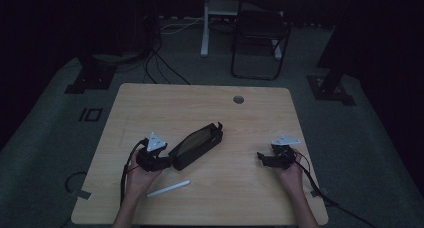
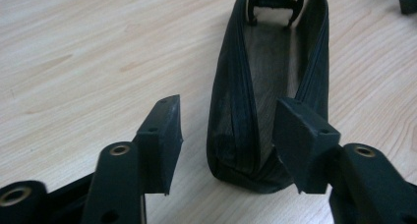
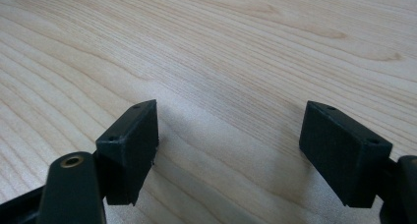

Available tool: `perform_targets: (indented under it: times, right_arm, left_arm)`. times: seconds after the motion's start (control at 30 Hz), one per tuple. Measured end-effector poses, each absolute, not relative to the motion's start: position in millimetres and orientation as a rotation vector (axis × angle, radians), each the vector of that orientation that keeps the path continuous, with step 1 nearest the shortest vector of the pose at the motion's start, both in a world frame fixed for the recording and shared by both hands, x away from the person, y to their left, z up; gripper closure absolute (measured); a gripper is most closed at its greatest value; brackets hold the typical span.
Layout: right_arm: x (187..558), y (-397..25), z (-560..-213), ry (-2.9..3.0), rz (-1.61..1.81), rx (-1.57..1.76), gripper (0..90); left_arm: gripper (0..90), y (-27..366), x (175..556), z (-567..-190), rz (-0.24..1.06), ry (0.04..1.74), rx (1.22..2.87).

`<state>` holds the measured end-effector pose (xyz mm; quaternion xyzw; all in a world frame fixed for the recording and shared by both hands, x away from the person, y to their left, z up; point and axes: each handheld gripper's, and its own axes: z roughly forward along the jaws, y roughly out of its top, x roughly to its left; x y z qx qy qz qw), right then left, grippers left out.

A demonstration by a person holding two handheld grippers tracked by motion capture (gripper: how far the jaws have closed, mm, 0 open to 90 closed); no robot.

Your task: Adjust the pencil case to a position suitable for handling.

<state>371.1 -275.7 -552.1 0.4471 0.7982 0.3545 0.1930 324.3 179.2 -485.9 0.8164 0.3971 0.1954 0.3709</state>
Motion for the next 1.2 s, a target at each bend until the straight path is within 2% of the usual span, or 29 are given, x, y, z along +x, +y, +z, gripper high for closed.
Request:
perform_targets:
  times: [0.3, 0.4, 0.8, 1.2]
  right_arm:
    - [371.1, -275.7, -552.1, 2.24, 0.995, 1.255, 22.5]
    - [371.1, -275.7, -552.1, 2.24, 0.995, 1.255, 22.5]
    - [371.1, -275.7, -552.1, 2.24, 0.995, 1.255, 22.5]
    - [371.1, -275.7, -552.1, 2.24, 0.995, 1.255, 22.5]
  left_arm:
    - [63.6, 176.9, 333.6, -490.2, 0.499, 1.005, 2.127]
    - [66.4, 174.3, 338.1, -489.5, 0.496, 0.989, 2.142]
    - [69.5, 158.3, 353.9, -488.0, 0.518, 0.911, 2.201]
    - [71.6, 163.4, 346.0, -488.9, 0.49, 0.792, 2.227]
